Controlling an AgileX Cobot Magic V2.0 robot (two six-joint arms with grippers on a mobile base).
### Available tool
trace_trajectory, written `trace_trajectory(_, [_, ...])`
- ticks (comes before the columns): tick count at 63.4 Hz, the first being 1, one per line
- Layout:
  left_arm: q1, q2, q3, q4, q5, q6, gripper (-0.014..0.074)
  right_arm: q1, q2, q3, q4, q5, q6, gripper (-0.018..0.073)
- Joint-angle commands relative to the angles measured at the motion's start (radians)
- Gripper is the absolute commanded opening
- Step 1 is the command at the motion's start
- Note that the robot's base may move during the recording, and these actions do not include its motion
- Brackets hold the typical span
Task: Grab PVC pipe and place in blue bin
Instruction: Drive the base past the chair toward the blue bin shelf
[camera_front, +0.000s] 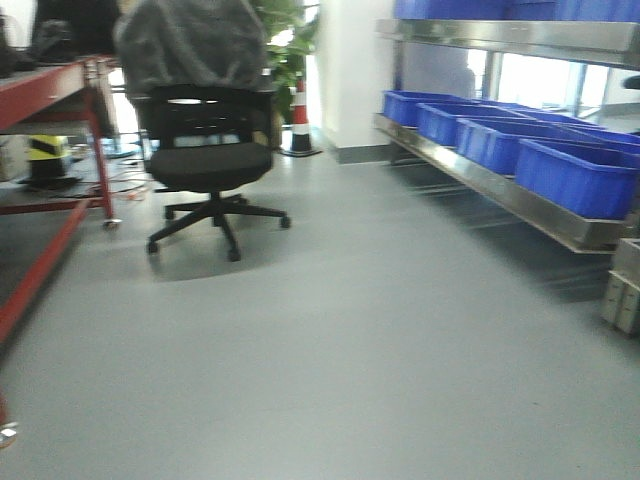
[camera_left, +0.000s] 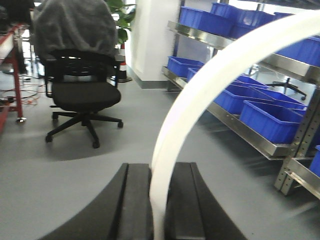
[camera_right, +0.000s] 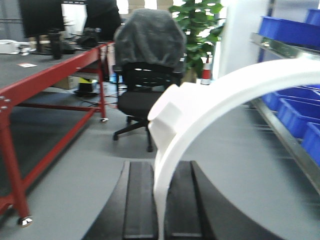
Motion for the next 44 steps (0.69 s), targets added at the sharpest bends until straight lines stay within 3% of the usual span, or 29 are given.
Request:
trace_trajectory(1, [-0.001, -0.003, -0.001, -0.001, -0.025, -0.003, -0.0111, -0.001, -0.005, 0.002, -0.013, -0.029, -0.004, -0.0167])
trace_trajectory(44, [-0.001, -0.003, -0.001, -0.001, -0.025, -0.003, -0.0111, -0.001, -0.005, 0.002, -0.013, -0.029, -0.004, -0.0167])
